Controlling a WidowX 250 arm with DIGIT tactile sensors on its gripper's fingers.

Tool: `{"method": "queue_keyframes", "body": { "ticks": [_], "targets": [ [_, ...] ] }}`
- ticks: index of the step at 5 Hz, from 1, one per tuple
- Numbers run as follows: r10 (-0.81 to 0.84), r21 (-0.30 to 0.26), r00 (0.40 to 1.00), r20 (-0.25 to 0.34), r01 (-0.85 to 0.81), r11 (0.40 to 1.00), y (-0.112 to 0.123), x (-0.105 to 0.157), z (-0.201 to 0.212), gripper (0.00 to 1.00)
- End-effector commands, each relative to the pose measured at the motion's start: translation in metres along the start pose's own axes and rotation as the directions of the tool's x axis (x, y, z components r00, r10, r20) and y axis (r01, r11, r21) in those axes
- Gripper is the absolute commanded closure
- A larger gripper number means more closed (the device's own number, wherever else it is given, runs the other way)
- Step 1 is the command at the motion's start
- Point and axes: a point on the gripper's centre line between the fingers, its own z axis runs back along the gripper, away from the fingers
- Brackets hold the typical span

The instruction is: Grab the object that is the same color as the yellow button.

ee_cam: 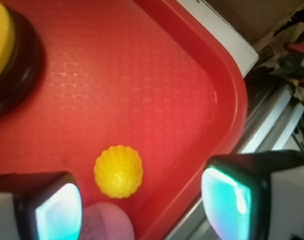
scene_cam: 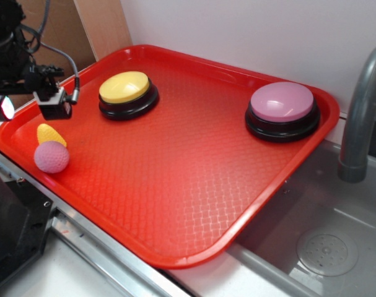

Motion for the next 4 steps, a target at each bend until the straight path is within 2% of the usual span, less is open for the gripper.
{"method": "queue_keyframes", "body": {
  "ticks": [1, 2, 3, 4],
  "targets": [
    [0.005, -0.057, 1.000, 0.000, -0.005, 0.998, 0.003, 0.004, -0.016, 0.00],
    [-0.012, -0.127, 0.999, -0.031, 0.008, 0.992, -0.002, 0.004, -0.027, 0.62],
    [-0.034, -0.127, 0.998, -0.047, 0.027, 0.991, -0.005, 0.002, -0.034, 1.00],
    [-0.077, -0.101, 0.995, -0.060, 0.070, 0.992, -0.008, 0.001, -0.031, 1.00]
  ]
}}
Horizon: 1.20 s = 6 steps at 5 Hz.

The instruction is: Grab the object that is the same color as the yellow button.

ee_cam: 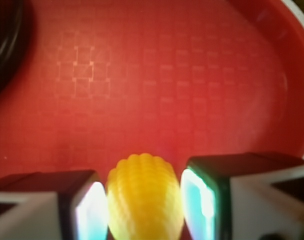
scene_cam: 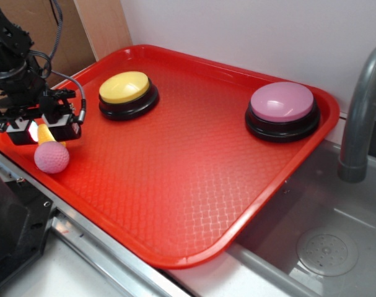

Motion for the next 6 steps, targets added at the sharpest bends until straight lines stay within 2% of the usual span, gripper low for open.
{"method": "queue_keyframes", "body": {
  "ticks": [1, 2, 3, 4, 5, 6],
  "targets": [
    [-0.100, 0.035, 0.995, -0.026, 0.101, 0.994, -0.005, 0.003, 0.021, 1.00],
    [-0.170, -0.039, 0.985, -0.001, 0.170, 0.985, -0.022, 0.011, 0.062, 1.00],
    [-0.298, -0.103, 0.954, 0.032, 0.300, 0.948, -0.051, 0.011, 0.101, 1.00],
    [-0.411, -0.126, 0.907, 0.093, 0.421, 0.898, -0.081, -0.001, 0.135, 1.00],
    [-0.516, -0.107, 0.855, 0.054, 0.519, 0.848, -0.105, -0.007, 0.150, 1.00],
    [-0.558, -0.086, 0.828, 0.066, 0.561, 0.823, -0.118, -0.009, 0.148, 1.00]
  ]
}}
